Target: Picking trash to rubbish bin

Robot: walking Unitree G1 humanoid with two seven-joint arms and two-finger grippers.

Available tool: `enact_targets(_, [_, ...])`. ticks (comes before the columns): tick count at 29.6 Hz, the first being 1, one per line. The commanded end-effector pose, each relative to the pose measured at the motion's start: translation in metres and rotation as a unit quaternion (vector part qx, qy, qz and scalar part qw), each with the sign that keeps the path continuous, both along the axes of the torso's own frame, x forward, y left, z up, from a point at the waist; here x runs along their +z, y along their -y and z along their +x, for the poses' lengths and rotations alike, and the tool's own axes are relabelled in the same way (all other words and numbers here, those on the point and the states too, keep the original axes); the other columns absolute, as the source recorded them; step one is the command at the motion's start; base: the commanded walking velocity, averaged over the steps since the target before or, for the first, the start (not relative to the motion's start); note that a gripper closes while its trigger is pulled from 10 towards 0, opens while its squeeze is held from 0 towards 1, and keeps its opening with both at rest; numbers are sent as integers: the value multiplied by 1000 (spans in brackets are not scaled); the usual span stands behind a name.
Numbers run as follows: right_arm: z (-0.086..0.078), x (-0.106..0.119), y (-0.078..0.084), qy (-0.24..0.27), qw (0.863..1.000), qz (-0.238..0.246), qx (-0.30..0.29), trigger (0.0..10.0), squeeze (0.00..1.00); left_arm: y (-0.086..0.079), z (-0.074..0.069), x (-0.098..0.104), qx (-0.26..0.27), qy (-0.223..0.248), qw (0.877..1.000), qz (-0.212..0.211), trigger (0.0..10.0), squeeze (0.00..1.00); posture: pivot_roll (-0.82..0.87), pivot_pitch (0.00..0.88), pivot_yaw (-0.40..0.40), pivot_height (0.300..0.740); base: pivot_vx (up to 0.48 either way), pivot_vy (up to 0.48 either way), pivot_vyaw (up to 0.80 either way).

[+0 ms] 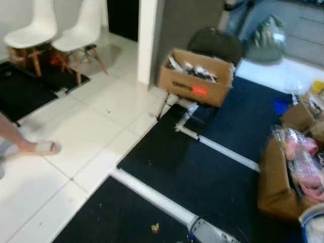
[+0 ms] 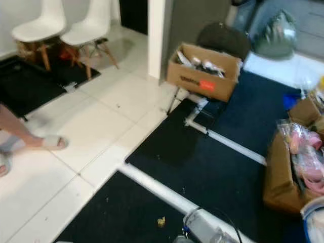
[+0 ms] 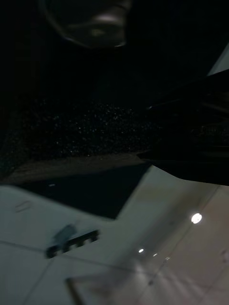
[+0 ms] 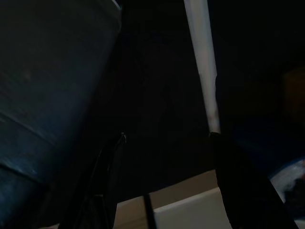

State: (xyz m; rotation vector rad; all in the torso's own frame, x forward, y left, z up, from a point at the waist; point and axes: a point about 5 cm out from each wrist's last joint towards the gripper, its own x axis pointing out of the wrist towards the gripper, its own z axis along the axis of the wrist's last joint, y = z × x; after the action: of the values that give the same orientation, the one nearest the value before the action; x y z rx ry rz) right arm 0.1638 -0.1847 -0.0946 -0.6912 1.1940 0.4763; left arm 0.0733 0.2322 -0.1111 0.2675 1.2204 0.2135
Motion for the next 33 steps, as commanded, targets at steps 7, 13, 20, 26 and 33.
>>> enact_targets(7, [-3,-1,5,-9,1000,-4,-4,10000,0,-1,-4,0,0,-1,1000,-1,10000,0,149,33,-21,740,0,0,-744])
enact_targets(13, [-2,0,5,-10,1000,-3,0,10000,0,-1,-3,0,2,4,1000,-7,10000,0,152,33,-21,740,0,0,-744])
enact_targets(20, [0,0,0,-9,1000,1,3,10000,0,-1,-3,0,6,4,1000,-11,10000,0,152,39,-19,740,0,0,-746])
enact_targets(26, [-2,-1,-2,-11,1000,3,2,10000,0,0,-6,-1,14,-3,1000,-17,10000,0,151,44,-18,740,0,0,-752])
enact_targets(33, [-4,-2,0,-7,1000,10,-7,10000,0,3,-8,-2,24,-4,999,-32,10000,0,151,48,-15,740,180,0,-110])
